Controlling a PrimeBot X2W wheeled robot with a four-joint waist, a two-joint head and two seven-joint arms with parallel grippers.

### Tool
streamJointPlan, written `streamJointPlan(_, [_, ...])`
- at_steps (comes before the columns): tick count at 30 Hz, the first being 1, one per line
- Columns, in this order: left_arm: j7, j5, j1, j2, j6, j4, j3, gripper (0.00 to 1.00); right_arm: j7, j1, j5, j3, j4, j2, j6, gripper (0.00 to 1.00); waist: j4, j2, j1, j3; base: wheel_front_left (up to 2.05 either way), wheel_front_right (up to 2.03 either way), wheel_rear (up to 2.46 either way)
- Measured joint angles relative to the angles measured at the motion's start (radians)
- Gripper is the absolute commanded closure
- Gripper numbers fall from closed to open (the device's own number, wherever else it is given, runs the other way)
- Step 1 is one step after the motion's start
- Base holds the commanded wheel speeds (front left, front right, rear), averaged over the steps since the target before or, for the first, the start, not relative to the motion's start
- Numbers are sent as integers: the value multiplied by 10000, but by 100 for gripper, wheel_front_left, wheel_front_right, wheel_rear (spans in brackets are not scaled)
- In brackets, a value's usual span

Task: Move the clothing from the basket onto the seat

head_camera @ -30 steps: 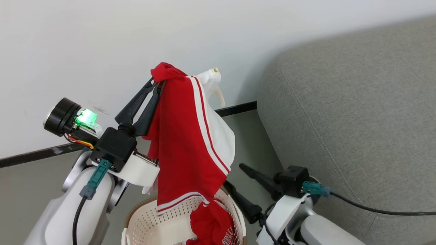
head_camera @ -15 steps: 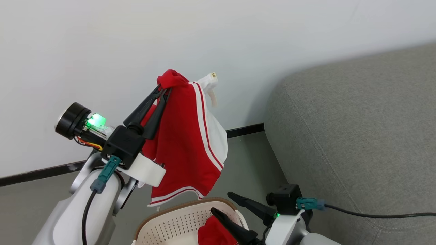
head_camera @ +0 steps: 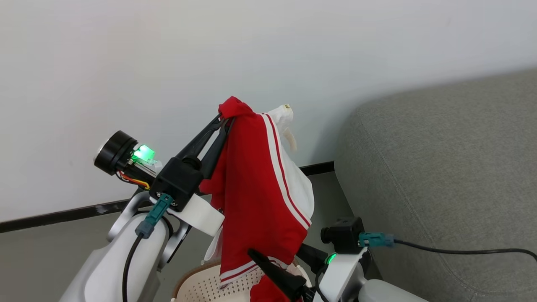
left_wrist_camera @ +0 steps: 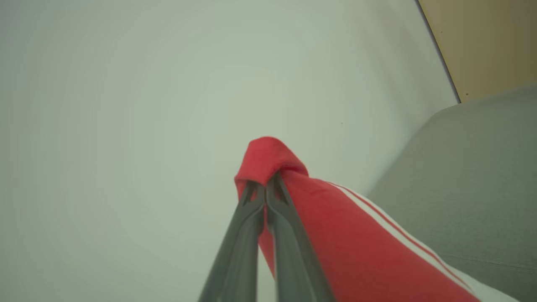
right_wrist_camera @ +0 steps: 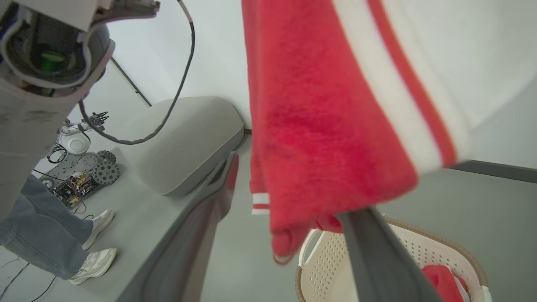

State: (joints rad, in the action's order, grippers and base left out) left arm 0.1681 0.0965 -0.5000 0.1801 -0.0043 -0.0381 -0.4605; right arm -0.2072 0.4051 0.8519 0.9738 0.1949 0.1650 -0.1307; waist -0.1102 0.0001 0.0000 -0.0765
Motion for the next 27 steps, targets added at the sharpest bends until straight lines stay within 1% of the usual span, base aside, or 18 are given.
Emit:
streamJointPlan(3, [-38,0,-1,-71,0,44,-65,100,-102,198,88,-140,157,-27,0,0,89,0,0,-4,0,0,0])
streamJointPlan(5, [-100,2,-2,-134,-75,63,-98,100,-140,373,111,-278,372,-21,0,0,143,0,0,-2,0,0,0])
streamJointPlan(6, [-102,2,-2,-157,-75,75,-125,100,-167,485,84,-320,493,4,0,8,169,0,0,1,0,0,0])
streamJointPlan(7, [-142,4,-2,-176,-77,77,-146,100,-215,601,-4,-351,598,35,0,42,194,0,0,3,0,0,0])
streamJointPlan(8, [-190,8,-2,-194,-77,75,-159,100,-219,725,-115,-382,702,71,0,60,218,0,0,6,0,0,0])
streamJointPlan(9, [-194,23,-2,-215,-77,67,-165,100,-224,824,-244,-437,792,115,0,67,241,0,0,11,0,0,0])
streamJointPlan(10, [-207,27,-1,-226,-77,59,-165,100,-232,909,-368,-483,872,169,0,96,262,0,0,17,0,0,0])
streamJointPlan(11, [-226,63,0,-228,-75,36,-157,100,-249,971,-439,-543,957,209,0,100,281,0,0,25,0,0,0])
streamJointPlan(18, [-276,510,477,-213,52,-364,232,100,-322,1123,-640,-757,1313,412,0,100,248,0,0,92,0,0,0])
streamJointPlan(23, [-276,1001,972,-242,192,-748,539,100,-351,1176,-826,-1009,1350,708,0,100,121,0,0,120,0,0,0])
streamJointPlan(26, [-259,1231,1252,-284,199,-928,706,100,-401,1227,-882,-1214,1308,823,0,100,18,0,0,131,0,0,0])
streamJointPlan(27, [-259,1231,1252,-284,199,-928,706,60,-401,1227,-882,-1214,1308,823,0,100,18,0,0,131,0,0,0])
